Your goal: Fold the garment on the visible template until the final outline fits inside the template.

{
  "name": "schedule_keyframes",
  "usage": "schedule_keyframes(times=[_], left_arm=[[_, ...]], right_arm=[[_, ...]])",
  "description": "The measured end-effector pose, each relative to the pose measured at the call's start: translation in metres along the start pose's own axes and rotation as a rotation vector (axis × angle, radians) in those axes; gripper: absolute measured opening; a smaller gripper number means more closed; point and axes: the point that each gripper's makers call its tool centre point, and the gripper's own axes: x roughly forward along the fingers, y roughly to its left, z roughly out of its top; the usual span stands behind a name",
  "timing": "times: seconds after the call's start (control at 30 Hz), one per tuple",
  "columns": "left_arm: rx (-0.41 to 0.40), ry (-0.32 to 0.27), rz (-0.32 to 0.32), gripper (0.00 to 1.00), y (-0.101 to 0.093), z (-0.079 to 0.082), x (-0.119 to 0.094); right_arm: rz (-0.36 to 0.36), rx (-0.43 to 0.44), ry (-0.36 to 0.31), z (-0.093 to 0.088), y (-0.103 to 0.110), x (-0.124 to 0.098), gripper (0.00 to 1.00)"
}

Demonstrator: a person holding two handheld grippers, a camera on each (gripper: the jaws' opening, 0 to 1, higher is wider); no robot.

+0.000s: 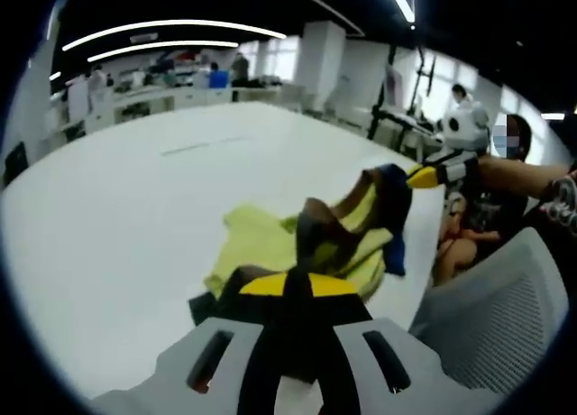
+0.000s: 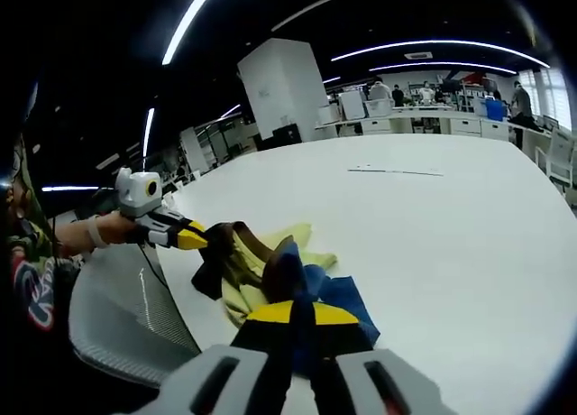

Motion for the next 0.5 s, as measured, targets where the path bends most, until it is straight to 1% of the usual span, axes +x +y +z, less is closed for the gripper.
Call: schedule_keyframes(times=[0.07, 0.1, 0.13, 0.17, 0.2, 0.23, 0.27, 0.3, 0.33, 0.4, 0.43, 0.47, 0.5], left_arm=[[-0.054, -0.023, -0.020, 0.03, -0.0027, 0.0024, -0.0001], [-0.051, -0.034, -0.012, 0.04, -0.0011, 0.0038, -0.0004], [-0.104, -0.026, -0.040, 0.02, -0.0067, 0.0020, -0.0005], [-0.122, -0.007, -0.061, 0.00, -0.0095, -0.0009, -0.0009], [-0.096, -0.002, -0.064, 0.00, -0.0095, -0.0016, -0.0008], [-0.053, -0.006, -0.062, 0.00, -0.0094, -0.0008, -0.0008], [-0.006, 0.008, -0.046, 0.00, -0.0071, -0.0028, -0.0017], [-0.022, 0.020, -0.041, 0.00, -0.0066, -0.0044, -0.0016], [-0.017, 0.017, -0.046, 0.00, -0.0077, -0.0040, -0.0012], [0.067, 0.019, -0.048, 0.00, -0.0078, -0.0029, -0.0011], [0.120, 0.017, -0.028, 0.00, -0.0055, -0.0014, -0.0006], [0.147, 0.042, -0.032, 0.00, -0.0060, -0.0044, -0.0009], [0.157, 0.057, -0.038, 0.00, -0.0075, -0.0061, -0.0003]], right_arm=[[-0.001, 0.002, -0.001, -0.0002, -0.0004, -0.0005, 0.01], [-0.002, 0.003, -0.001, -0.0005, -0.0003, -0.0007, 0.00], [-0.004, 0.002, 0.000, -0.0007, -0.0006, -0.0008, 0.00], [-0.005, 0.000, 0.000, -0.0012, -0.0006, -0.0011, 0.00], [-0.007, 0.001, 0.001, -0.0016, -0.0010, -0.0013, 0.00], [-0.008, 0.000, 0.000, -0.0019, -0.0013, -0.0015, 0.00], [-0.009, -0.001, -0.001, -0.0021, -0.0015, -0.0016, 0.00], [-0.009, 0.002, -0.001, -0.0025, -0.0016, -0.0017, 0.00], [-0.010, 0.003, 0.000, -0.0030, -0.0018, -0.0019, 0.00], [-0.012, -0.001, 0.001, -0.0032, -0.0021, -0.0022, 0.00], [-0.016, -0.007, 0.000, -0.0027, -0.0028, -0.0025, 0.00], [-0.017, -0.010, -0.001, -0.0022, -0.0029, -0.0028, 0.00], [-0.019, -0.012, -0.003, -0.0011, -0.0032, -0.0034, 0.00]])
